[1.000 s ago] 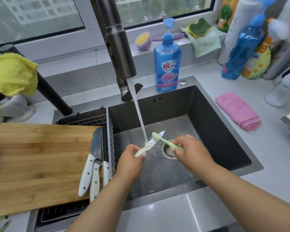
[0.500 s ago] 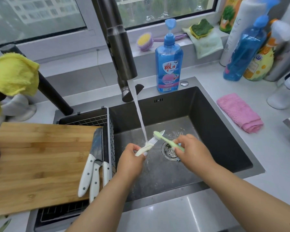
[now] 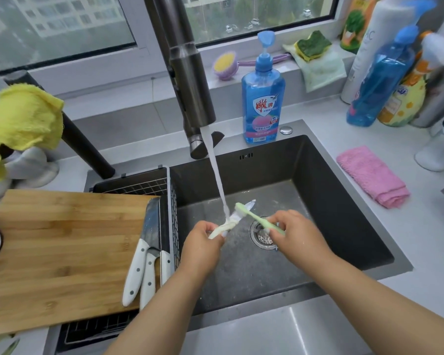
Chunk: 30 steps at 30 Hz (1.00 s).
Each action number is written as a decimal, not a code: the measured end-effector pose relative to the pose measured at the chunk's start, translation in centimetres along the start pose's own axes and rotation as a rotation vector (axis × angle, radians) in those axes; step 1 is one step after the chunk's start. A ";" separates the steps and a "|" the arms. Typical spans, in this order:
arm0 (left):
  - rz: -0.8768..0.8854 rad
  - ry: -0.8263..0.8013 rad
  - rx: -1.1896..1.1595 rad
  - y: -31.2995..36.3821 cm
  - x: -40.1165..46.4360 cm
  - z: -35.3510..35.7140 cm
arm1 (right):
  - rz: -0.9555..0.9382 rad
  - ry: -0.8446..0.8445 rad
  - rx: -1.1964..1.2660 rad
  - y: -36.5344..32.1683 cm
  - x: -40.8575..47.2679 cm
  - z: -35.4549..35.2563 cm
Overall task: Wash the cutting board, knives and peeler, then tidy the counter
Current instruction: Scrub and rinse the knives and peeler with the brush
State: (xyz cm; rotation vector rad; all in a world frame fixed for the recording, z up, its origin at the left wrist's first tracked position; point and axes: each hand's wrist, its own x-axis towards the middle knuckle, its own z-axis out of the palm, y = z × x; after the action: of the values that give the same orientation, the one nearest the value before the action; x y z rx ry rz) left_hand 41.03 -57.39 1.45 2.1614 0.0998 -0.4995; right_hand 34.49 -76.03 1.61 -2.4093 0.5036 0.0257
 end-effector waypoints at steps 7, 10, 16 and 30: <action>-0.222 -0.042 -0.169 0.0 1.0 -0.1 | -0.098 -0.011 0.061 -0.9 -1.2 0.1; -0.276 -0.082 -0.249 1.0 0.6 -0.5 | -0.099 -0.015 0.069 -0.7 -1.4 0.6; -0.251 -0.179 -0.277 1.8 -0.5 -0.8 | -0.032 0.059 0.031 -0.8 -0.1 -0.2; -0.313 -0.252 -0.438 1.2 0.7 -1.7 | -0.128 0.014 -0.004 -2.9 -0.8 -0.4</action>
State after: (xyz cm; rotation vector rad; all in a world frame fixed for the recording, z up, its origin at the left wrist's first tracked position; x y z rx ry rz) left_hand 42.51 -56.84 2.93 1.6467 0.3757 -0.8412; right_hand 34.79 -73.92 3.80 -2.4421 0.3545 -0.0458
